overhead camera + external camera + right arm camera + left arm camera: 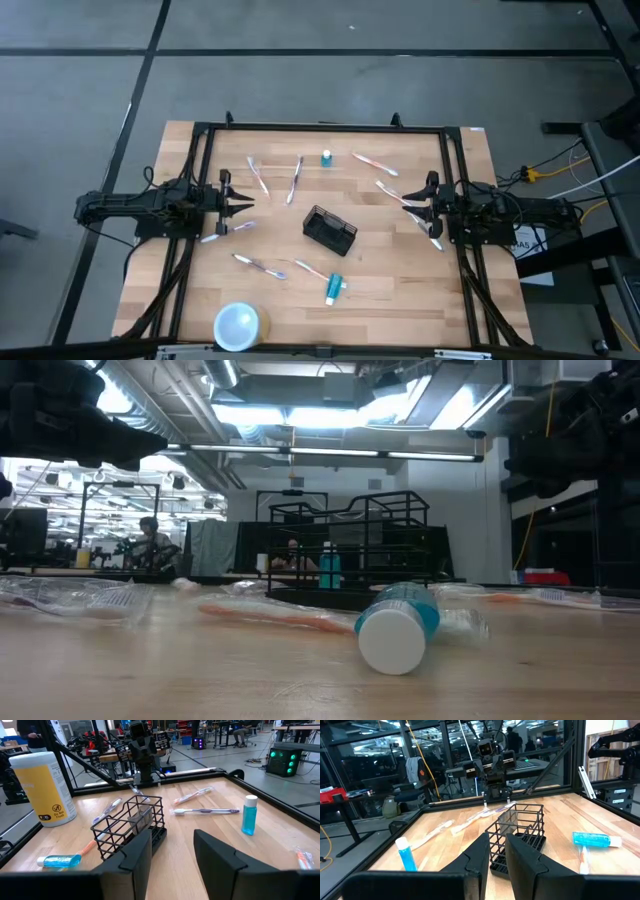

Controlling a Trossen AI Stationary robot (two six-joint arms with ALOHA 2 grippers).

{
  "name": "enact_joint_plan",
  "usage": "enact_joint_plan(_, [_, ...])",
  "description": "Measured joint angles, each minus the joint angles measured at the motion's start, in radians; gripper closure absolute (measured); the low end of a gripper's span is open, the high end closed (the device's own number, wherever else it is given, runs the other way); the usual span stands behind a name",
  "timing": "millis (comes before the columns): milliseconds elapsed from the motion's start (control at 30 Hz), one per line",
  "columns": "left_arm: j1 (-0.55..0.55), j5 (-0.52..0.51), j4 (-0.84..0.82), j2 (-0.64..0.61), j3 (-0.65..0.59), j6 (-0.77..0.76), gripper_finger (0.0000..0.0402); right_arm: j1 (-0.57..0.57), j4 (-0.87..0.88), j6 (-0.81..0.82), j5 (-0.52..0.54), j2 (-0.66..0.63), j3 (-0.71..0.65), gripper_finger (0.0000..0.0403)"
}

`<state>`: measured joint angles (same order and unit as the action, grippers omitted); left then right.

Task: Pick & Place toothbrushing station

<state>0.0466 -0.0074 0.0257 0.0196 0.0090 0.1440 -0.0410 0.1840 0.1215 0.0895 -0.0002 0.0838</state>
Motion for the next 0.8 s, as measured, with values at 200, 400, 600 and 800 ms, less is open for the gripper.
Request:
enact_joint_plan(200, [0.0, 0.0, 0.0, 0.0, 0.0, 0.0, 0.0343, 0.0, -0.012, -0.048, 0.007, 0.0, 0.0, 0.0252])
enact_joint_plan(400, [0.0, 0.0, 0.0, 0.0, 0.0, 0.0, 0.0343, 0.0, -0.089, -0.121, 0.012, 0.0, 0.0, 0.0252])
enact_joint_plan(600, [0.0, 0.0, 0.0, 0.0, 0.0, 0.0, 0.0343, 0.0, -0.175, 0.404, 0.111, 0.0, 0.0, 0.0252])
enact_joint_plan(800, [0.0, 0.0, 0.0, 0.0, 0.0, 0.001, 0.0343, 0.001, -0.214, 0.476, 0.369, 0.008, 0.0, 0.0252])
